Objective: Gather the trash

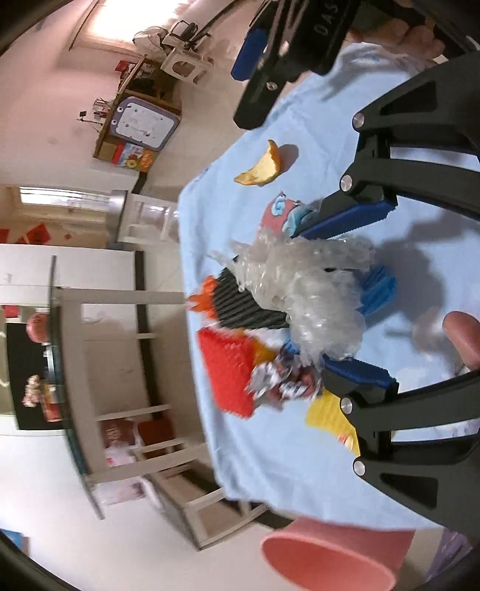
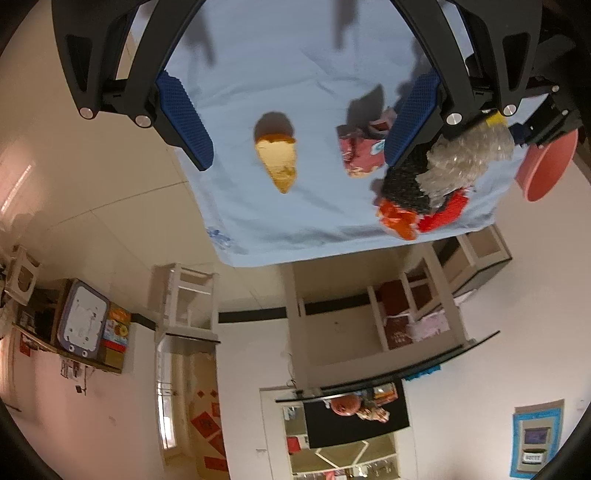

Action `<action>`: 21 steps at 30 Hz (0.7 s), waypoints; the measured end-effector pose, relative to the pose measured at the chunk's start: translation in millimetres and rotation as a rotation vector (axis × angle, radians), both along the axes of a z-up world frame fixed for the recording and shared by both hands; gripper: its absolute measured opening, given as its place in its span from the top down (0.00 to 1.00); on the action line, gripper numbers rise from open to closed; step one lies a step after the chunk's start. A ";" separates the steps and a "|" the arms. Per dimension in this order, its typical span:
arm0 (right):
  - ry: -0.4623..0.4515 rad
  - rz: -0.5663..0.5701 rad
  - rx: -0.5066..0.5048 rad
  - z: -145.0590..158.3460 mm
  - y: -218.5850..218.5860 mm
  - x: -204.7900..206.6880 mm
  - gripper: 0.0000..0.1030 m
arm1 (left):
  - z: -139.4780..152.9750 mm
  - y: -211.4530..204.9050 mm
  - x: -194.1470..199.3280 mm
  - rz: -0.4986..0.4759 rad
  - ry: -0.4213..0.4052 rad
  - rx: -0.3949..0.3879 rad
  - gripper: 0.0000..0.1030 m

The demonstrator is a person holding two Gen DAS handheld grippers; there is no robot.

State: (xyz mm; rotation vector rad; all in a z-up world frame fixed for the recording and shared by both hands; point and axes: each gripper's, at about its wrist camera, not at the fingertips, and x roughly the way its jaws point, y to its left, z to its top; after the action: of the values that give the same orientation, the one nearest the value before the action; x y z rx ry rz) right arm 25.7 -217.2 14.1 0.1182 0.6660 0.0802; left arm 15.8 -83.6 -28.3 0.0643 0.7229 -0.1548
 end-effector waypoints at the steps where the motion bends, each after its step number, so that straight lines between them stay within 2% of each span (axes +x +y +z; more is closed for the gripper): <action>1: -0.009 0.005 0.001 2.2 1.1 -4.0 0.11 | 3.8 0.2 -3.4 0.005 -0.016 0.003 0.41; 7: -0.021 0.022 0.008 9.8 6.8 -13.3 0.11 | 12.9 4.1 -18.9 0.034 -0.052 -0.001 0.41; 21: -0.056 0.047 -0.027 17.6 22.9 -23.6 0.11 | 25.2 15.8 -24.4 0.066 -0.090 -0.021 0.42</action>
State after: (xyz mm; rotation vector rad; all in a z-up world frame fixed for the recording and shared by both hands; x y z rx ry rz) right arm 2.2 -194.2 31.7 0.0742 0.6137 0.1193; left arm -8.7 -67.8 -3.0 0.0274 0.6329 -0.0952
